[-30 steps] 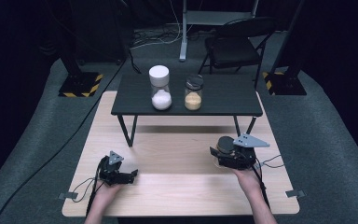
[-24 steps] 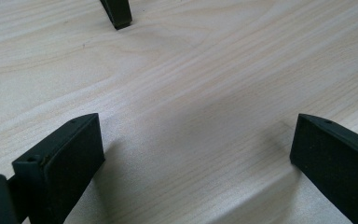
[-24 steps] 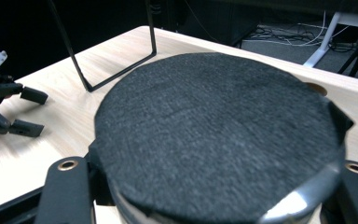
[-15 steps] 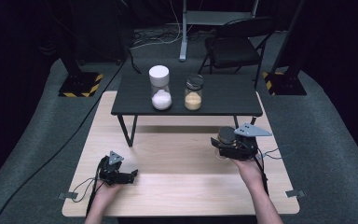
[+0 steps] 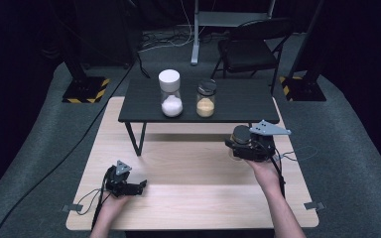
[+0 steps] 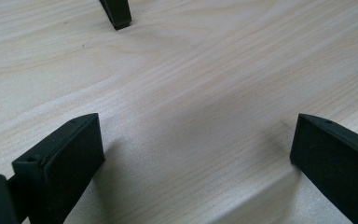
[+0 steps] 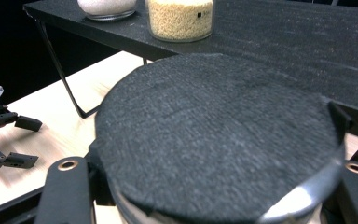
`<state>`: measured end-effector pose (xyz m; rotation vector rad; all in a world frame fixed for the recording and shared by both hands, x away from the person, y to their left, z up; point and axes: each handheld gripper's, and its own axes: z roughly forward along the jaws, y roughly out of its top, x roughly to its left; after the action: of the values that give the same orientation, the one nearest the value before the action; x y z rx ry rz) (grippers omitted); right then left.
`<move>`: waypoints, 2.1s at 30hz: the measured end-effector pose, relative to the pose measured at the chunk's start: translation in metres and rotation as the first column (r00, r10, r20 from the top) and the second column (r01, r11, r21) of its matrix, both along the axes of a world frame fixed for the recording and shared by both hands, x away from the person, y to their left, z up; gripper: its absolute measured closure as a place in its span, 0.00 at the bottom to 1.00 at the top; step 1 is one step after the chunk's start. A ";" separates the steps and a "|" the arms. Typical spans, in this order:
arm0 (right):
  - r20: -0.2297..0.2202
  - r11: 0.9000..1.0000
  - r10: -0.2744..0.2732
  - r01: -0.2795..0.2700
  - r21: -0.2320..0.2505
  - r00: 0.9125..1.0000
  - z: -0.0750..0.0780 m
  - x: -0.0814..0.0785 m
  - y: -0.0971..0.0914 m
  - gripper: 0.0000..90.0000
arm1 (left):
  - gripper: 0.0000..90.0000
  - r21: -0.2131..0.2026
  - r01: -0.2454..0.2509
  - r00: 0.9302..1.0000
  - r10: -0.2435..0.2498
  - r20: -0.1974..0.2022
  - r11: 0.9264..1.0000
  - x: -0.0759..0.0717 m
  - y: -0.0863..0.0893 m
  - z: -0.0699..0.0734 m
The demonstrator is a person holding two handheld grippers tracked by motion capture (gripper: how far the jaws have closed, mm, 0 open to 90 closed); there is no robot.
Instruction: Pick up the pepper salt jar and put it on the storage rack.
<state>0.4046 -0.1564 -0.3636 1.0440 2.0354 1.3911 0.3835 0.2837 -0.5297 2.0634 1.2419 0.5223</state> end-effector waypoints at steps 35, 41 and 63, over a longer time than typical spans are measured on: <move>0.029 1.000 -0.020 0.021 -0.017 0.999 0.048 0.015 0.010 0.34 | 0.03 -0.002 -0.001 1.000 0.001 0.001 1.000 0.000 0.000 0.000; 0.032 1.000 -0.020 0.021 -0.020 0.999 0.054 0.018 0.011 0.34 | 0.03 -0.002 0.000 1.000 0.000 0.000 1.000 0.000 0.000 0.000; 0.053 0.998 -0.027 0.029 -0.048 0.998 0.076 0.034 0.016 0.34 | 0.03 -0.002 0.000 1.000 0.000 0.000 1.000 0.000 0.000 0.000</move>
<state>0.4390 -0.1401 -0.2880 1.0010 1.9993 1.3338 0.3837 0.2835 -0.5297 2.0617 1.2415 0.5209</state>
